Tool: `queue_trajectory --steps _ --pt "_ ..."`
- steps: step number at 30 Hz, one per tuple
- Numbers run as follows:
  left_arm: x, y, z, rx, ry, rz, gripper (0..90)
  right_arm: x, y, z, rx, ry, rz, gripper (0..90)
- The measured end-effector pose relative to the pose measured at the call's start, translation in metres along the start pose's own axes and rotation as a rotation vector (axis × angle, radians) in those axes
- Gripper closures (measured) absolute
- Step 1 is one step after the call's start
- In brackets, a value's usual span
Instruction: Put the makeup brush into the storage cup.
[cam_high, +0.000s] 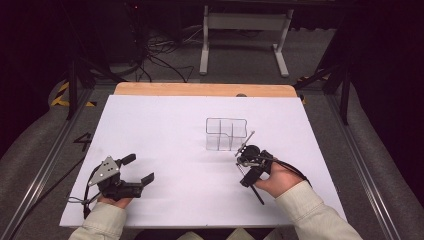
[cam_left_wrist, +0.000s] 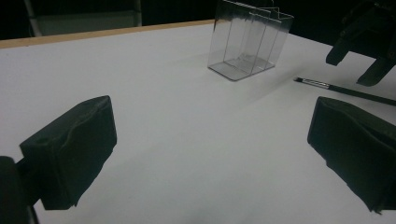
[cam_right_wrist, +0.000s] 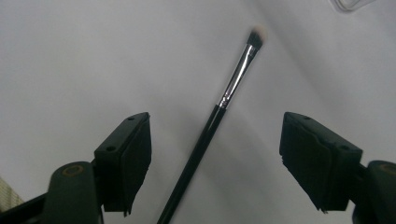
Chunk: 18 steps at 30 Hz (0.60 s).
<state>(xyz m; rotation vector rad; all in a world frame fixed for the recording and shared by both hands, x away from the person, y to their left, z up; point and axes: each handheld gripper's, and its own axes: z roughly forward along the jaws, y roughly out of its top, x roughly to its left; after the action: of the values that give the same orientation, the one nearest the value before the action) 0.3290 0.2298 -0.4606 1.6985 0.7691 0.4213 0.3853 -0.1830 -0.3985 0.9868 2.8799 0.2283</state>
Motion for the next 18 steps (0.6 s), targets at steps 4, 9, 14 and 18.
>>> queue_trajectory --steps 4,9,14,18 --pt "0.000 0.000 0.000 0.003 -0.002 -0.003 2.0 0.001 0.001 0.005 0.019 -0.005 0.003 26.8" --pt "0.000 0.000 0.001 0.003 -0.002 -0.001 2.2 0.002 0.001 0.010 0.036 -0.016 -0.005 28.6" --pt "-0.001 0.000 0.001 0.005 -0.002 0.000 2.4 0.003 0.002 0.012 0.046 -0.033 -0.009 33.0" --pt "-0.001 0.000 0.001 0.010 -0.005 0.006 2.9 0.004 0.002 0.013 0.057 -0.043 -0.009 37.3"
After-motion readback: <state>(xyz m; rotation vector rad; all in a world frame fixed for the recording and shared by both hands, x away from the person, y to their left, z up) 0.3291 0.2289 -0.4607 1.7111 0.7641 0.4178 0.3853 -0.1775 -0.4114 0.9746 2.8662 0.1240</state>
